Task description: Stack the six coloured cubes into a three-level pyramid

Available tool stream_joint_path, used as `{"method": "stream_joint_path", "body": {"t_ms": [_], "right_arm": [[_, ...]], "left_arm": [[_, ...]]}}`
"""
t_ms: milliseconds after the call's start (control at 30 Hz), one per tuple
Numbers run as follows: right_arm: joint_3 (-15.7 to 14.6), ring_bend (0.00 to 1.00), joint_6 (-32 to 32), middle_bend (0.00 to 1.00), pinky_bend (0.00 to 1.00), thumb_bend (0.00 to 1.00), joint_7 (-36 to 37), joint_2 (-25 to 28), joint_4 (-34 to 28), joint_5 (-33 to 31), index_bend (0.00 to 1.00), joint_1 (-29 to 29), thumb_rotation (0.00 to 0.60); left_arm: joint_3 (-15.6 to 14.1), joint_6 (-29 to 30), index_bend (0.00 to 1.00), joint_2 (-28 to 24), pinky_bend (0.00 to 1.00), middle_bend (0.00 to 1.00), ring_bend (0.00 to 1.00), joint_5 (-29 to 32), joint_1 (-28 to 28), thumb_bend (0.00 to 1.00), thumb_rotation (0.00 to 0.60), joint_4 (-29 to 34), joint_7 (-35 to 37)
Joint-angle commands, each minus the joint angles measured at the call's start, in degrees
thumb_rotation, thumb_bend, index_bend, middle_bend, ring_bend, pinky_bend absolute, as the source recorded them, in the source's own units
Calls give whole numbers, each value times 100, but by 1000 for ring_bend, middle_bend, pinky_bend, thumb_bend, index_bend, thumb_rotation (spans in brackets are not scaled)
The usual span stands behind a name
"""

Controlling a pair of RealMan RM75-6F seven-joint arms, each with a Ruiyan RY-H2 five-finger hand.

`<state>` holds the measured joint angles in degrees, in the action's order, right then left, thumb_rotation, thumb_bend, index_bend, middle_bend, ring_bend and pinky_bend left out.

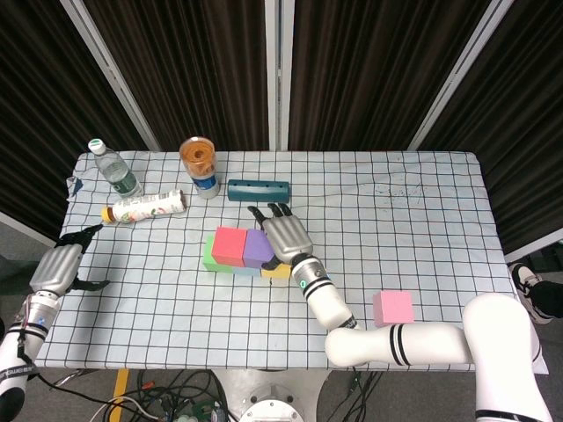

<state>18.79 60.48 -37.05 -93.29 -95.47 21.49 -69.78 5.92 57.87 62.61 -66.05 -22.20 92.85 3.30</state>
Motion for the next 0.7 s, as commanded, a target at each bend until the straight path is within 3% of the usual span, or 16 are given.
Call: {"method": "stream_joint_path", "body": {"t_ms": [33, 700], "right_arm": [[8, 34, -13, 427, 0, 96, 7, -1, 3, -6, 0, 0, 600], [-4, 32, -59, 421, 0, 96, 1, 46, -49, 35, 0, 6, 600]], "left_arm": [[7, 1, 68, 2, 86, 73, 99, 4, -1, 109, 600, 1, 6], [17, 1, 68, 2, 86, 73, 100, -5, 4, 109, 600, 2, 4]]}}
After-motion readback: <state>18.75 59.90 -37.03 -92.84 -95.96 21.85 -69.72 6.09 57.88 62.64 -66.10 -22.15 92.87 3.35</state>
